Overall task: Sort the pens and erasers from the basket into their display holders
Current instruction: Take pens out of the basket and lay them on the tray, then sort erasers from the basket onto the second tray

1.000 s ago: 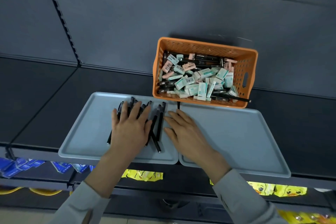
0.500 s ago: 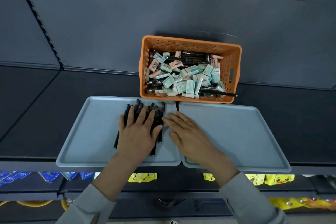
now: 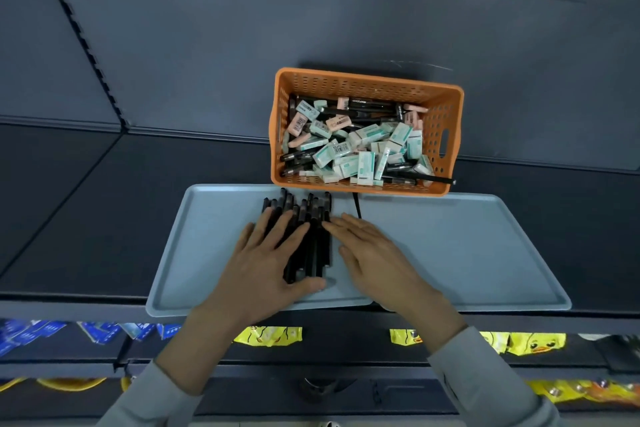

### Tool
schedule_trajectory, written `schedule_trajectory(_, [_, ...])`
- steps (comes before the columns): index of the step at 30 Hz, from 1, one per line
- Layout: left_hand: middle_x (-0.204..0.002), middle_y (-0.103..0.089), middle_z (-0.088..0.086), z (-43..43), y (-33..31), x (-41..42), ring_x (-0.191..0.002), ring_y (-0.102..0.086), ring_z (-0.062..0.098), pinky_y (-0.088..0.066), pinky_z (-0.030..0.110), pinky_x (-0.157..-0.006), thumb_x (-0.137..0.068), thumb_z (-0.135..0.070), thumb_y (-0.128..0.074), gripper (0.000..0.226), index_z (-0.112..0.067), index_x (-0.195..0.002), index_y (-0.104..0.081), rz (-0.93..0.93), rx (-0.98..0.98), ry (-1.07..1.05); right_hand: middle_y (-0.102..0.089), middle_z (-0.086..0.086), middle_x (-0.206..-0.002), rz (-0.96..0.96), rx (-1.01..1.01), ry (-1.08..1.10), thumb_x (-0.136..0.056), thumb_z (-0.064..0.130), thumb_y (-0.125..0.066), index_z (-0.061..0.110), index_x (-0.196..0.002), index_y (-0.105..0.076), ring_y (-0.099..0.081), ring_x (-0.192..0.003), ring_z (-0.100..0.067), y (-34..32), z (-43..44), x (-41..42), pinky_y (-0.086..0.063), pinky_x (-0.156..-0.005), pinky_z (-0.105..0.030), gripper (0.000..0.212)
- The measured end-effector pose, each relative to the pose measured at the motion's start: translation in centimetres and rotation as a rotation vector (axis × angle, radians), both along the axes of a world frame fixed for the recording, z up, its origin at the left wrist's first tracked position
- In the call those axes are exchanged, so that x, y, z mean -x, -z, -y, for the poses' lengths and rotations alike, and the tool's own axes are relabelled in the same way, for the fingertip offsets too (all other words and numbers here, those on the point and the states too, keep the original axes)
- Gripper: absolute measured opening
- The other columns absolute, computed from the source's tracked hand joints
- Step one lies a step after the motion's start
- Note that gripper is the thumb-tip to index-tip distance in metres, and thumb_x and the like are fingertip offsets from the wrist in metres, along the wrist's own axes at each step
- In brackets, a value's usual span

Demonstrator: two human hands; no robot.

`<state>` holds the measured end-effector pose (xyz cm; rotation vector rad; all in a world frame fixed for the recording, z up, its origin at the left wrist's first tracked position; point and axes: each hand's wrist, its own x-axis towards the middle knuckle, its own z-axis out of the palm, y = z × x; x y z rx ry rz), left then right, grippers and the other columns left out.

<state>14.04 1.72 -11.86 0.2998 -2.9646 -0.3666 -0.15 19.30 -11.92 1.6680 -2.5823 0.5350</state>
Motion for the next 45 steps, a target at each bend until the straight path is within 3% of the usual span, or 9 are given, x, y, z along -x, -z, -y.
schedule_trajectory(4, [-0.155, -0.034, 0.006, -0.9, 0.9, 0.2, -0.148, -0.018, 0.031, -0.025, 0.048, -0.117, -0.092, -0.066, -0.028, 0.072, -0.021, -0.146, -0.043, -0.123, -0.036, -0.033, -0.064, -0.003, -0.128, -0.033, 0.163, -0.014, -0.090, 0.004, -0.051, 0.015, -0.125, -0.066, -0.055, -0.125, -0.020, -0.7, 0.2, -0.1, -0.044, -0.108, -0.035, 0.040])
schedule_trajectory(10, [-0.141, -0.053, 0.010, -1.5, 0.9, 0.2, -0.135, -0.044, 0.031, -0.038, 0.046, -0.110, -0.094, -0.058, -0.033, 0.064, -0.015, -0.134, -0.058, -0.180, 0.021, -0.074, -0.047, 0.000, -0.149, 0.025, 0.085, -0.016, -0.097, 0.010, -0.047, 0.015, -0.140, -0.054, -0.048, -0.134, -0.019, -0.6, 0.6, -0.4, -0.040, -0.112, -0.036, 0.044])
schedule_trajectory(18, [-0.118, -0.065, 0.007, -1.0, -4.5, 5.4, -0.106, -0.062, 0.030, -0.051, 0.037, -0.090, -0.085, -0.027, -0.070, 0.037, -0.010, -0.118, -0.067, -0.455, -0.030, -0.058, -0.064, -0.012, -0.117, -0.121, 0.384, 0.283, -0.083, -0.010, -0.058, 0.009, -0.122, -0.065, -0.065, -0.100, -0.030, -5.9, -0.1, 5.1, -0.054, -0.085, -0.036, 0.043])
schedule_trajectory(23, [-0.120, -0.058, 0.010, -2.8, -7.5, 13.1, -0.109, -0.056, 0.030, -0.047, 0.039, -0.093, -0.084, -0.036, -0.072, 0.059, -0.014, -0.136, -0.053, -0.321, -0.081, -0.041, -0.057, -0.017, -0.119, -0.207, 0.171, 0.233, -0.065, -0.023, -0.064, 0.012, -0.117, -0.068, -0.060, -0.104, -0.040, -8.3, 1.0, 10.8, -0.057, -0.081, -0.048, 0.062])
schedule_trajectory(29, [-0.119, -0.058, 0.008, -3.6, -7.6, 16.5, -0.109, -0.055, 0.027, -0.043, 0.033, -0.091, -0.082, -0.034, -0.073, 0.055, -0.014, -0.129, -0.053, -0.238, -0.051, -0.200, -0.059, -0.010, -0.108, -0.241, 0.095, 0.119, -0.071, 0.001, -0.080, 0.009, -0.090, -0.071, -0.056, -0.103, -0.033, -9.3, 1.7, 13.5, -0.054, -0.074, -0.047, 0.023])
schedule_trajectory(33, [-0.111, -0.061, 0.009, -2.1, -7.5, 16.0, -0.090, -0.065, 0.030, -0.053, 0.039, -0.076, -0.082, -0.011, -0.072, 0.030, -0.010, -0.112, -0.065, -0.425, -0.115, -0.220, -0.065, -0.008, -0.103, -0.229, 0.165, 0.189, -0.080, 0.013, -0.077, 0.010, -0.101, -0.071, -0.060, -0.098, -0.030, -10.1, 1.4, 14.3, -0.052, -0.073, -0.039, 0.022])
schedule_trajectory(38, [-0.116, -0.060, 0.016, -1.8, -7.4, 18.5, -0.095, -0.064, 0.035, -0.056, 0.043, -0.082, -0.081, -0.008, -0.073, 0.042, -0.008, -0.123, -0.064, -0.439, 0.005, -0.130, -0.065, -0.011, -0.108, -0.267, 0.140, 0.355, -0.090, 0.015, -0.065, 0.009, -0.106, -0.066, -0.063, -0.095, -0.034, -10.8, 1.8, 15.2, -0.051, -0.071, -0.039, 0.017])
schedule_trajectory(42, [-0.124, -0.056, 0.011, -2.5, -7.6, 20.7, -0.113, -0.052, 0.032, -0.045, 0.037, -0.096, -0.084, -0.019, -0.071, 0.051, -0.010, -0.132, -0.056, -0.323, 0.168, -0.169, -0.052, -0.015, -0.133, -0.251, -0.009, 0.325, -0.095, 0.028, -0.059, 0.011, -0.130, -0.057, -0.051, -0.118, -0.038, -10.5, 1.8, 15.6, -0.047, -0.093, -0.044, 0.039])
schedule_trajectory(45, [-0.121, -0.053, 0.012, -2.6, -7.5, 21.0, -0.110, -0.050, 0.031, -0.046, 0.036, -0.092, -0.080, -0.018, -0.074, 0.052, -0.008, -0.128, -0.057, -0.290, 0.176, -0.237, -0.042, -0.013, -0.143, -0.197, -0.149, 0.271, -0.092, 0.046, -0.059, 0.019, -0.146, -0.039, -0.034, -0.135, -0.034, -10.8, 1.9, 15.4, -0.037, -0.106, -0.043, 0.065])
